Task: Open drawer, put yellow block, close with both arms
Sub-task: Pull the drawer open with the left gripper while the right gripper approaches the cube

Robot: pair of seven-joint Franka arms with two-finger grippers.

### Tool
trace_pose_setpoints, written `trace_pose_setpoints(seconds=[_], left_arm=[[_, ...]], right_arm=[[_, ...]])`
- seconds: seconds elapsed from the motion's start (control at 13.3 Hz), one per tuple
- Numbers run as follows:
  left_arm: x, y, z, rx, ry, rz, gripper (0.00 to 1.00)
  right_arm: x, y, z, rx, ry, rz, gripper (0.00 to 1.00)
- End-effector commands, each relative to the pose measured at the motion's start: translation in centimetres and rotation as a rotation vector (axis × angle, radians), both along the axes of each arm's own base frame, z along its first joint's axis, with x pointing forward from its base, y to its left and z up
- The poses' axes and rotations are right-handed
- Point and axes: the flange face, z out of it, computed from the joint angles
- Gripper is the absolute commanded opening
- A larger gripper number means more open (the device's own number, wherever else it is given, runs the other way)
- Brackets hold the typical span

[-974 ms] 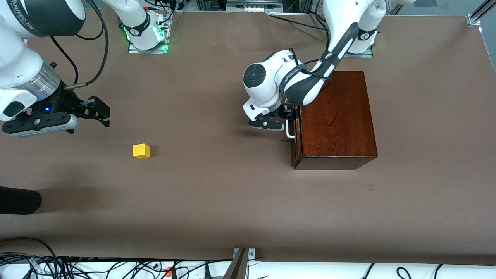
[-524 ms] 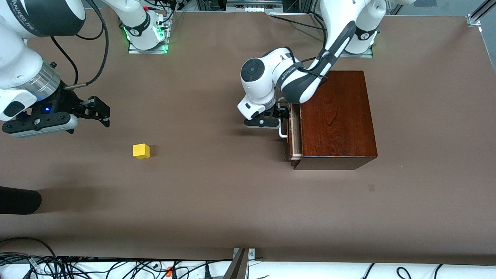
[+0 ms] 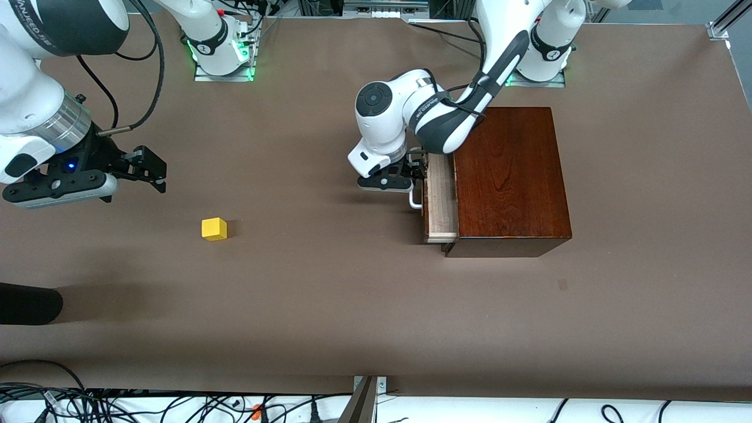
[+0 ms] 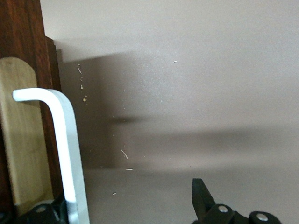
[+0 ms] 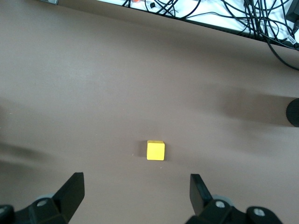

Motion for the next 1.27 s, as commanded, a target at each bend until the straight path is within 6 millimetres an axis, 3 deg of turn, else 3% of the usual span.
trace_pose_setpoints(seconds=[0.0, 0.37, 0.52, 0.75, 0.9, 1.05, 1.12, 1.2], left_arm=[[-1.6, -6.3, -4.1, -0.183, -0.009, 0.010, 1.00], [-1.4, -6.6, -3.7, -0.167, -0.044, -0.012, 1.00], [-0.6, -6.6, -2.9, -0.182, -0.055, -0.001, 1.00], [0.0, -6.5, -2.0, -0.192, -0.062, 0.010, 1.00], [0.1, -6.2, -1.3, -0.176, -0.065, 0.009, 1.00], [0.3, -5.6, 0.4, -0.121, -0.048, 0.015, 1.00], [0.4, -5.4, 1.4, -0.084, -0.034, 0.020, 1.00], [0.5, -5.1, 2.5, -0.049, -0.017, 0.028, 1.00]], right_arm=[[0.1, -0.2, 0.1, 0.009, 0.008, -0.001, 1.00], [0.3, -1.0, -0.3, 0.004, 0.017, -0.011, 1.00], [0.8, -1.1, -2.1, -0.006, 0.045, -0.014, 1.00], [0.7, -0.6, -2.8, -0.022, 0.060, -0.004, 1.00], [1.4, -2.9, -5.2, -0.031, 0.134, -0.034, 1.00], [1.5, -4.1, -5.9, -0.037, 0.160, 0.044, 1.00], [1.9, -4.1, -7.4, -0.044, 0.185, 0.066, 1.00], [2.7, -3.7, -10.3, -0.046, 0.231, 0.085, 1.00]])
